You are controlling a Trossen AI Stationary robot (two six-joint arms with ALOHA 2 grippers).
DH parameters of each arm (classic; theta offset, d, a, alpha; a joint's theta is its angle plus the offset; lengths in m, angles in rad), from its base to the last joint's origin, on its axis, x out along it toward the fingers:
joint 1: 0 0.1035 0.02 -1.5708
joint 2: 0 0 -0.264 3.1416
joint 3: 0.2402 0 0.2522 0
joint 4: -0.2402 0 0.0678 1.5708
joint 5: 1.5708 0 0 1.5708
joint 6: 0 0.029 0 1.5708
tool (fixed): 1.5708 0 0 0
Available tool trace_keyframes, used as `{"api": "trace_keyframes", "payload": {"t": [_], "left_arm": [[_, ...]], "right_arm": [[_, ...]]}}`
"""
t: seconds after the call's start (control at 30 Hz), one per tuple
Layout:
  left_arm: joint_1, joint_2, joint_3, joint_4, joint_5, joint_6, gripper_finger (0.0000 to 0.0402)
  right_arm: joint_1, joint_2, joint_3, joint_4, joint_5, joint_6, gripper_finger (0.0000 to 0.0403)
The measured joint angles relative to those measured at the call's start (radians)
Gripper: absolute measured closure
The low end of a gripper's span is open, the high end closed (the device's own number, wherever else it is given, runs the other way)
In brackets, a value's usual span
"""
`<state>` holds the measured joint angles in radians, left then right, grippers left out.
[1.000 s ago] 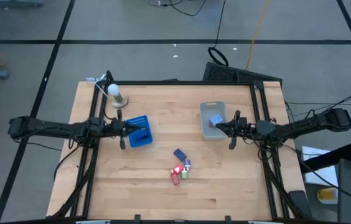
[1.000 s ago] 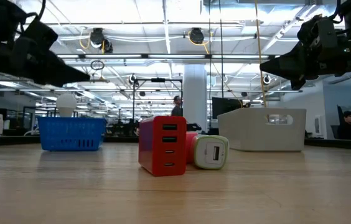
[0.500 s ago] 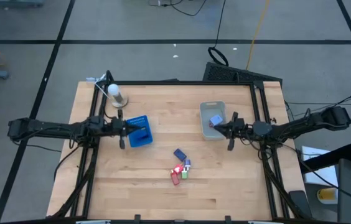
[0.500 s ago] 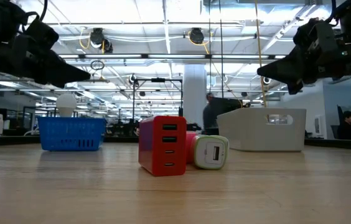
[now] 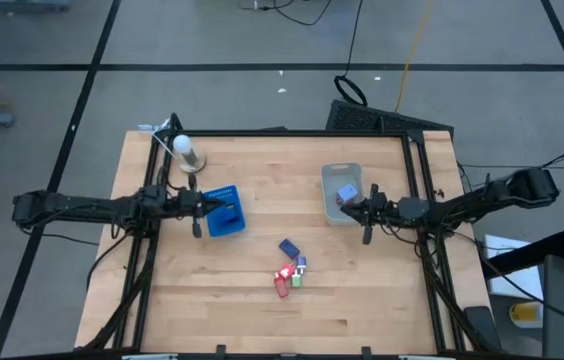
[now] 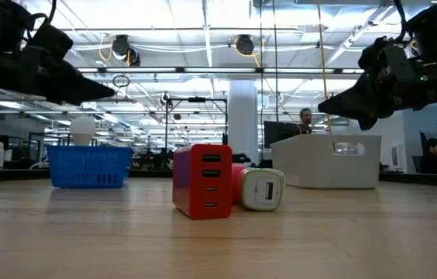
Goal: Pick & Place Office items
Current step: Put the blue charger adapter into the grey bin
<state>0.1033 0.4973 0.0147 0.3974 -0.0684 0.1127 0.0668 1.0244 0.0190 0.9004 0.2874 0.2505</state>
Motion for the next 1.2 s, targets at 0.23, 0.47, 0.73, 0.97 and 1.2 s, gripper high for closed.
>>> {"api": "trace_keyframes", "payload": {"t": [0.23, 0.47, 0.73, 0.97, 1.2], "left_arm": [[0.054, 0.0, 0.005, 0.07, 0.009, 0.012, 0.0396], [0.072, 0.0, 0.009, 0.037, 0.078, -0.129, 0.0399], [0.072, 0.0, 0.009, 0.023, 0.078, -0.225, 0.0392], [0.072, 0.0, 0.009, 0.068, 0.067, -0.227, 0.0392], [0.072, 0.0, 0.009, 0.108, 0.068, -0.2, 0.0392]], "right_arm": [[-0.02, 0.066, 0.045, 0.092, 0.0, -0.06, 0.0399], [-0.005, 0.134, 0.088, 0.106, -0.001, -0.05, 0.0399], [0.043, 0.183, 0.163, 0.082, -0.001, -0.069, 0.0399], [0.073, 0.187, 0.361, -0.21, -0.001, -0.107, 0.0396], [0.13, 0.187, 0.545, -0.476, -0.004, -0.159, 0.034]]}}
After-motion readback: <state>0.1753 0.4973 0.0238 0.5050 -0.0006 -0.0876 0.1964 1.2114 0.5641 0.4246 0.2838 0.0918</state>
